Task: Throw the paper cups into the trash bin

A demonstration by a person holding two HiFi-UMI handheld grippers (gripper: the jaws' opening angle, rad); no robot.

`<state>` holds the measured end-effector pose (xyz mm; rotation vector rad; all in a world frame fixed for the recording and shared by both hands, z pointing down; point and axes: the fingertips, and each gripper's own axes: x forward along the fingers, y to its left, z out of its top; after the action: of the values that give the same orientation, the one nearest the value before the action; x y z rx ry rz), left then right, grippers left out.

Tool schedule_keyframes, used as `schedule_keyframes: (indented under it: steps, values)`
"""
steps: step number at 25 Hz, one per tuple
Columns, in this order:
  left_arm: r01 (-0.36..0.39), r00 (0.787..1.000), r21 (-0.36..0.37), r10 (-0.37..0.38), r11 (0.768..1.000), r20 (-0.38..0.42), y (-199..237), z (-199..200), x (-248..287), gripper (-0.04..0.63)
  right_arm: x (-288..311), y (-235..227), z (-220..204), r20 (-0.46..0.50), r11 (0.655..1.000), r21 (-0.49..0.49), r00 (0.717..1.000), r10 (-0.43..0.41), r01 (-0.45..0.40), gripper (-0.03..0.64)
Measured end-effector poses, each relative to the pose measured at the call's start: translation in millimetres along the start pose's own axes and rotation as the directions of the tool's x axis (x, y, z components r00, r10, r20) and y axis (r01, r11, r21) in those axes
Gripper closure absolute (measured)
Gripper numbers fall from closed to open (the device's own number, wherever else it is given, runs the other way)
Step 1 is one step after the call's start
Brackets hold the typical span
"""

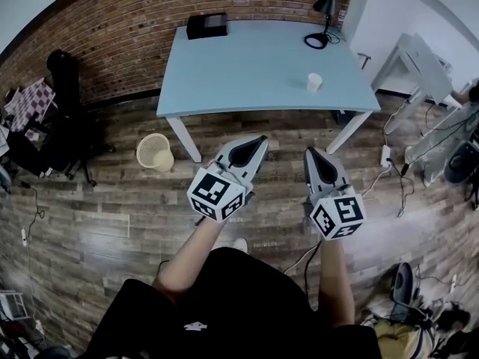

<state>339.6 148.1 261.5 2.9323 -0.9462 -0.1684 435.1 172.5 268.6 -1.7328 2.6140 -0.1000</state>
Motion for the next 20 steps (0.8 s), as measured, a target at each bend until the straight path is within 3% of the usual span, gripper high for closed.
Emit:
schedule_keyframes:
  steps: [13,20]
  values:
    - [0.017,1.000,-0.040,-0.018,0.999,-0.023,56,-19,0,0.592,52,2,-11,-0.016,0.999,0.023,0.999,-0.042,0.043,0.612]
    - [0.027,0.999,-0.065,-0.030,0.998,-0.035,60,-31,5,0.592,60,-11,-16,-0.036,0.998,0.019,0.997,-0.065,0.066,0.612]
